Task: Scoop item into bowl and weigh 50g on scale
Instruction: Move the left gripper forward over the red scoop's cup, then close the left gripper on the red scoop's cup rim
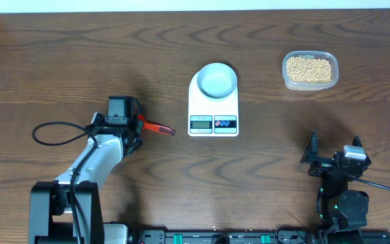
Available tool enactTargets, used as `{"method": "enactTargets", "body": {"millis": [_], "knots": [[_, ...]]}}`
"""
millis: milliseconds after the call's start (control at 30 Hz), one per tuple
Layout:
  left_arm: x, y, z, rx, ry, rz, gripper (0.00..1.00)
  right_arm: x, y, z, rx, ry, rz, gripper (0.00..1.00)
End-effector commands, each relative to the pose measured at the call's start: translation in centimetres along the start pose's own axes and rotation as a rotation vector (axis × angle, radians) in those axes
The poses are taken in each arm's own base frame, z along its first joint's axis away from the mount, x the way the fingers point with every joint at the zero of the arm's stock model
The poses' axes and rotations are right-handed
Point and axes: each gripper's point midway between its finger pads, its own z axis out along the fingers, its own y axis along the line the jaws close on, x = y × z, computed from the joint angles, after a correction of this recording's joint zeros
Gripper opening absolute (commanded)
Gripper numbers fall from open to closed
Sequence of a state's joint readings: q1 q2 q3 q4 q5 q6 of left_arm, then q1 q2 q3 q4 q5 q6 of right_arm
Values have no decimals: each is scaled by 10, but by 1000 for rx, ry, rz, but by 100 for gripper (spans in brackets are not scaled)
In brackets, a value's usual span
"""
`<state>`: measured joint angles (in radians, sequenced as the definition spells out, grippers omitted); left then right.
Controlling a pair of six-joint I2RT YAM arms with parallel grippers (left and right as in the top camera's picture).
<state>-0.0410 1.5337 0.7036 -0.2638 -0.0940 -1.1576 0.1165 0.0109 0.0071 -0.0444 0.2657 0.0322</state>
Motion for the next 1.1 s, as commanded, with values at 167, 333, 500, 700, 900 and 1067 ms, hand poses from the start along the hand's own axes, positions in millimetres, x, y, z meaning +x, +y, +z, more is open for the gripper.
{"method": "enactTargets", "body": {"millis": [167,333,500,700,900,1067], "knots": [[-8,-6,-1,9,-36,-5,42,0,-1,0,8,-1,-15,99],[-6,-6,5,2,-33,-5,34,0,-1,0,8,-1,-15,99],[-4,-1,10,-20,-25,-1,28,0,-1,0,8,-1,-15,99],[-4,-2,10,-15,-26,-1,21,0,-1,0,8,-1,-15,99],[-5,-4,10,-8,-29,-3,7,0,-1,0,8,-1,-15,99],[-5,-4,10,-10,-28,-2,7,0,-1,0,8,-1,-15,99]]}}
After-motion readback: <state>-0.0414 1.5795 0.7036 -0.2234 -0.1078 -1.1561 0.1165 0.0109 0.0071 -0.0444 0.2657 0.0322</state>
